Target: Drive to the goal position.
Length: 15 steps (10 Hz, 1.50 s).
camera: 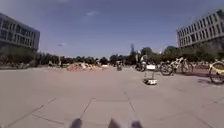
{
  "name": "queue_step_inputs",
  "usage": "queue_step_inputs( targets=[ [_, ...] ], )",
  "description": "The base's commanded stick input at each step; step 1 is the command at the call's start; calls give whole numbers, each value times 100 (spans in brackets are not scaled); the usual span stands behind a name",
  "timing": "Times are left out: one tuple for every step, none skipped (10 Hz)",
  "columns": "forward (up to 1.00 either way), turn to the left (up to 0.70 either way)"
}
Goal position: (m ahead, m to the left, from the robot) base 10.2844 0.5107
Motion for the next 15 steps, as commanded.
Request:
queue_step_inputs(
  targets=[
    [100,0],
    [100,0],
    [100,0],
    [100,0],
    [100,0],
    [100,0],
    [100,0],
    [100,0],
    [100,0],
    [100,0],
    [100,0],
    [100,0],
    [100,0],
    [100,0],
    [100,0]
  ],
)
